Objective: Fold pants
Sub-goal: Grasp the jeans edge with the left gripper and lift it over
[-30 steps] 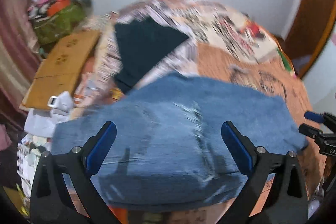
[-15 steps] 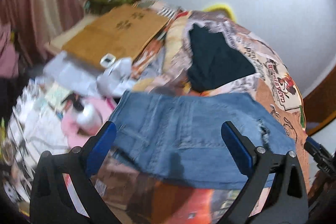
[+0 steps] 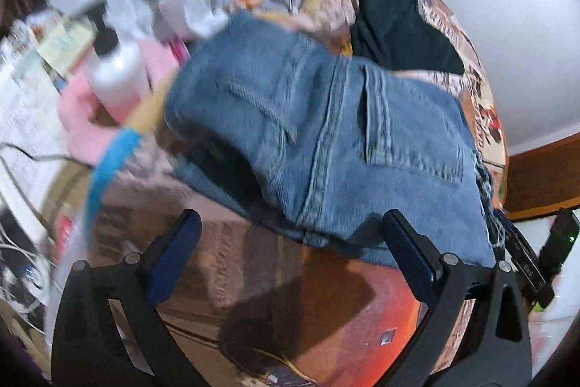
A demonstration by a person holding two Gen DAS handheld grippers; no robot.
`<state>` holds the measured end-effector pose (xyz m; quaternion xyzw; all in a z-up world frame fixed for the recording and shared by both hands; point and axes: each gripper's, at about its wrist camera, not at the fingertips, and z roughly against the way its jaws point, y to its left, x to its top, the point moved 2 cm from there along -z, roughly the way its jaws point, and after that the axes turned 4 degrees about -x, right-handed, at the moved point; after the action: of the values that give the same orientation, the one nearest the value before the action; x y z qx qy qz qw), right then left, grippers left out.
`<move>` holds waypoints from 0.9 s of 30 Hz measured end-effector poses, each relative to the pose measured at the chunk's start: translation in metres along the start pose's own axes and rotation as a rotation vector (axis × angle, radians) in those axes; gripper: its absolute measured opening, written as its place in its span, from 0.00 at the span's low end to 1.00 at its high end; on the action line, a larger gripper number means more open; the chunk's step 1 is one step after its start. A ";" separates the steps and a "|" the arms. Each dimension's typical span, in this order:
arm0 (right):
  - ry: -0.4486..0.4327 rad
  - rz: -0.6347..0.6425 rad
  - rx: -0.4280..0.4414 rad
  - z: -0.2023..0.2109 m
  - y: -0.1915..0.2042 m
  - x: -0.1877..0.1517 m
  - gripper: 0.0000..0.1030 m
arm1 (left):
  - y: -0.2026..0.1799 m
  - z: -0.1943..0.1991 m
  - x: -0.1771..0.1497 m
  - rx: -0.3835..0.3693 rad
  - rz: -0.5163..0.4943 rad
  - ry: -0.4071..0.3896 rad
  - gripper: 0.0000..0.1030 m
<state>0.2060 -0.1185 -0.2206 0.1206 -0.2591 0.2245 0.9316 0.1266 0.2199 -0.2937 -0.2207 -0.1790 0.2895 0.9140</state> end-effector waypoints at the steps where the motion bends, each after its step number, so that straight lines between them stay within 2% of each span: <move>1: 0.004 -0.003 0.002 -0.001 0.001 0.000 0.65 | 0.002 -0.003 -0.002 -0.013 0.015 0.005 0.98; 5: 0.017 -0.004 0.009 -0.004 0.001 0.000 0.65 | 0.008 -0.008 -0.002 -0.097 0.060 0.018 0.98; 7: 0.023 -0.008 0.017 -0.005 0.001 0.000 0.65 | 0.013 -0.018 -0.001 -0.142 0.086 0.051 0.98; 12: 0.022 -0.018 0.028 -0.006 0.001 -0.001 0.65 | 0.015 -0.029 0.009 -0.174 0.084 0.048 0.98; 14: 0.024 -0.017 0.027 -0.006 0.000 -0.001 0.65 | 0.016 -0.034 0.016 -0.165 0.092 0.039 0.95; 17: 0.023 -0.017 0.026 -0.006 -0.001 -0.001 0.65 | 0.015 -0.040 0.027 -0.127 0.082 0.018 0.79; 19: 0.021 -0.022 0.022 -0.006 0.000 -0.001 0.65 | 0.014 -0.041 0.034 -0.080 0.079 -0.009 0.59; 20: 0.021 -0.023 0.020 -0.006 0.000 -0.001 0.65 | 0.014 -0.041 0.037 -0.075 0.077 -0.014 0.55; 22: 0.020 -0.024 0.018 -0.006 0.000 -0.001 0.65 | 0.008 -0.033 0.044 -0.049 0.049 -0.048 0.39; 24: 0.019 -0.025 0.017 -0.006 0.001 0.000 0.65 | -0.001 -0.022 0.048 -0.007 -0.004 -0.094 0.30; 27: 0.015 -0.027 0.014 -0.005 0.001 0.000 0.65 | -0.018 -0.003 0.053 0.053 -0.077 -0.177 0.22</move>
<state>0.2078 -0.1158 -0.2245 0.1289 -0.2487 0.2147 0.9356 0.1773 0.2380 -0.2762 -0.1628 -0.2597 0.2770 0.9107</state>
